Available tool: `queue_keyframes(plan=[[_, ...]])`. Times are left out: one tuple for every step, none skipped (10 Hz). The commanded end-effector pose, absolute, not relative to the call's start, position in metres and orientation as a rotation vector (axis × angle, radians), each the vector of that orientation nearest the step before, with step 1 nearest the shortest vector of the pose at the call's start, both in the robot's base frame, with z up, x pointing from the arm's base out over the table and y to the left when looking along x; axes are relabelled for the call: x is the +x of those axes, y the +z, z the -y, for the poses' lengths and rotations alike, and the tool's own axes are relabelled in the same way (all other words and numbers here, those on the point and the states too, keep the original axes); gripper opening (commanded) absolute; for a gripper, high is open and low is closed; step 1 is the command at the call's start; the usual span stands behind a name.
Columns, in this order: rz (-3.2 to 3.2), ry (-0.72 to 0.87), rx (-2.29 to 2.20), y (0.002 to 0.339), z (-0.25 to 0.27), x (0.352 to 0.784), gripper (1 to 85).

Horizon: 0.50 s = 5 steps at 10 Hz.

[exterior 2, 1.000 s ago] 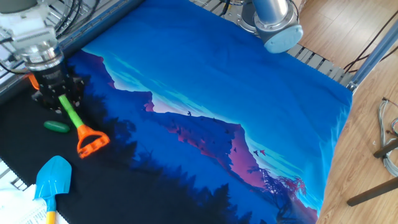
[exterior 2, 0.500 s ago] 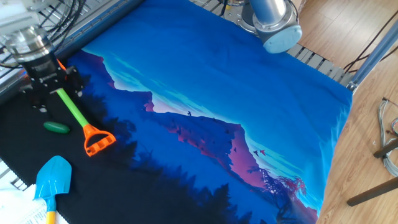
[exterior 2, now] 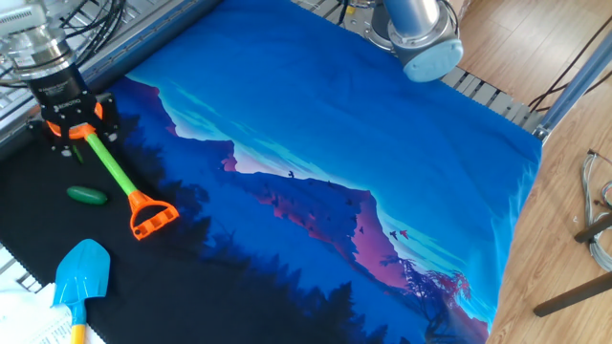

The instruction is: Use a shovel to scoop up an object

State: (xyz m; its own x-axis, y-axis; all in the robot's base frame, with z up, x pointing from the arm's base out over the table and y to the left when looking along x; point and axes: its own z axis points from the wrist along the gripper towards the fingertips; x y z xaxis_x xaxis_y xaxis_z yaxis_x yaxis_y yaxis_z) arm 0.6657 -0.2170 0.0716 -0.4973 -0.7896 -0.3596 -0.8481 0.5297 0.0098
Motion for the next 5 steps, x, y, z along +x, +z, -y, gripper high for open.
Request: queue_keyframes(plan=[[-2.617,0.186,-1.113,0.068,0.2489,0.6665,1.3],[-2.668,0.182,-1.004,0.0702,0.2519,0.6649,1.3],[-2.698,0.184,-0.932,0.0719,0.2541,0.6631,1.3],[-2.723,0.197,-0.886,0.0735,0.2562,0.6611,1.3],[-2.759,0.208,-0.795,0.0765,0.257,0.6602,1.3]])
